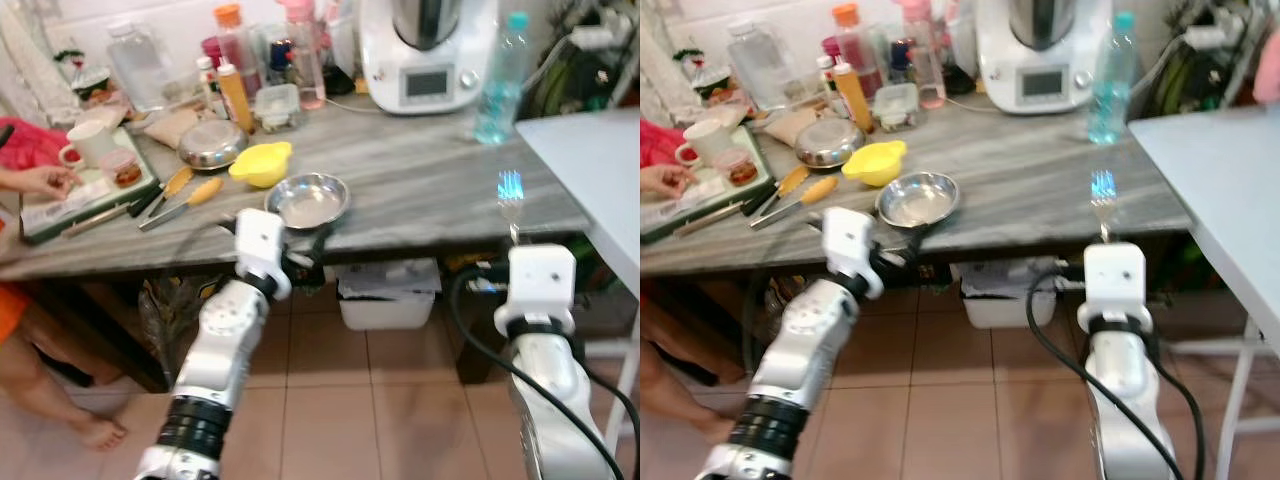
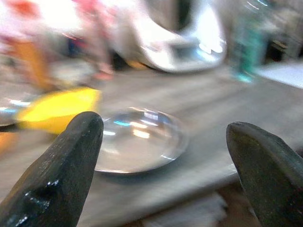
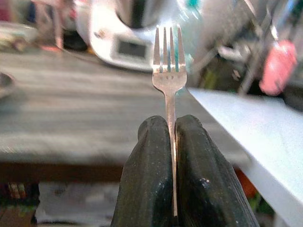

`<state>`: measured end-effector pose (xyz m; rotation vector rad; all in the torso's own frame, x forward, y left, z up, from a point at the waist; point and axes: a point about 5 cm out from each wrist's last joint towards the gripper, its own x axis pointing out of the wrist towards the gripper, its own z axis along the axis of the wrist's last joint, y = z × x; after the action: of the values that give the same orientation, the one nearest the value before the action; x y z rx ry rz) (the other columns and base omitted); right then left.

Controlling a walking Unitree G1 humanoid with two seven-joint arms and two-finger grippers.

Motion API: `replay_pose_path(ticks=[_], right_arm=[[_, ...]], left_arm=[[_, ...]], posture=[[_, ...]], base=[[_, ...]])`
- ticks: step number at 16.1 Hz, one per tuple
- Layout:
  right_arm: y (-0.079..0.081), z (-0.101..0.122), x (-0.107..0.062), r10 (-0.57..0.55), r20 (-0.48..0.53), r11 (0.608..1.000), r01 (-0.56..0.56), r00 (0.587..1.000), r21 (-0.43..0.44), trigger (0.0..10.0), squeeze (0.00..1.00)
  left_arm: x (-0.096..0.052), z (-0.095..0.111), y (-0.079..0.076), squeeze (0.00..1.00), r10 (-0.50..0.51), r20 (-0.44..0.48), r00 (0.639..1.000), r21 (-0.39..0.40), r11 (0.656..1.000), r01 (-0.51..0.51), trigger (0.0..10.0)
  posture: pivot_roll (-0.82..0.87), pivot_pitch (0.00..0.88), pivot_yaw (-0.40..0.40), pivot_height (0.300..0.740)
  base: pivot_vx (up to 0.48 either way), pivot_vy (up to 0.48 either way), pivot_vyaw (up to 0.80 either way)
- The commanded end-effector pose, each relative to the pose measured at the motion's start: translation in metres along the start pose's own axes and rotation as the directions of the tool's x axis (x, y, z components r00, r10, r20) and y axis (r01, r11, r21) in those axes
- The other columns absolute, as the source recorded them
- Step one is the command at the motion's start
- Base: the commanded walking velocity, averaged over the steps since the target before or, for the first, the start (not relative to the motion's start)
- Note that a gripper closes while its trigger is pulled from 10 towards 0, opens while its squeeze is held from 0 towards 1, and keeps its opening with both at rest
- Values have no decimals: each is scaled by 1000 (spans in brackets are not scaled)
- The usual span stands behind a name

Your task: Setting the table

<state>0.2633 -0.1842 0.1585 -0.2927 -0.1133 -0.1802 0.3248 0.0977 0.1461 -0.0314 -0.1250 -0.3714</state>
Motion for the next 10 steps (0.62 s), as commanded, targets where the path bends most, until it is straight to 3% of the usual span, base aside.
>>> replay_pose_path(ticks=[1, 4, 6, 7, 10], right_arm=[[14, 4, 1, 61, 20, 998, -62, 998, 23, 10000, 0], [22, 2, 5, 87, 25, 995, -88, 996, 41, 10000, 0], [27, 6, 8, 101, 40, 994, -103, 994, 49, 10000, 0], [27, 10, 11, 104, 57, 993, -107, 993, 48, 10000, 0], [25, 4, 11, 97, 42, 994, -99, 994, 48, 10000, 0]], left_arm=[[-11, -4, 19, 0, 84, -14, 996, 26, 996, -83, 10000], [-30, -5, 33, 0, 178, -15, 984, 112, 978, -175, 10000], [-34, 1, 36, 0, 174, 6, 985, 160, 972, -173, 10000], [-41, 6, 46, 0, 205, 17, 979, 191, 960, -205, 10000], [-52, 5, 52, 0, 231, -1, 973, 203, 953, -226, 10000]], posture=[[-171, 14, 70, 740], [-120, 0, 67, 740], [-108, 0, 61, 740], [-97, 0, 62, 740], [-76, 0, 55, 740]], base=[[0, 0, 0], [0, 0, 0], [0, 0, 0], [0, 0, 0], [0, 0, 0]])
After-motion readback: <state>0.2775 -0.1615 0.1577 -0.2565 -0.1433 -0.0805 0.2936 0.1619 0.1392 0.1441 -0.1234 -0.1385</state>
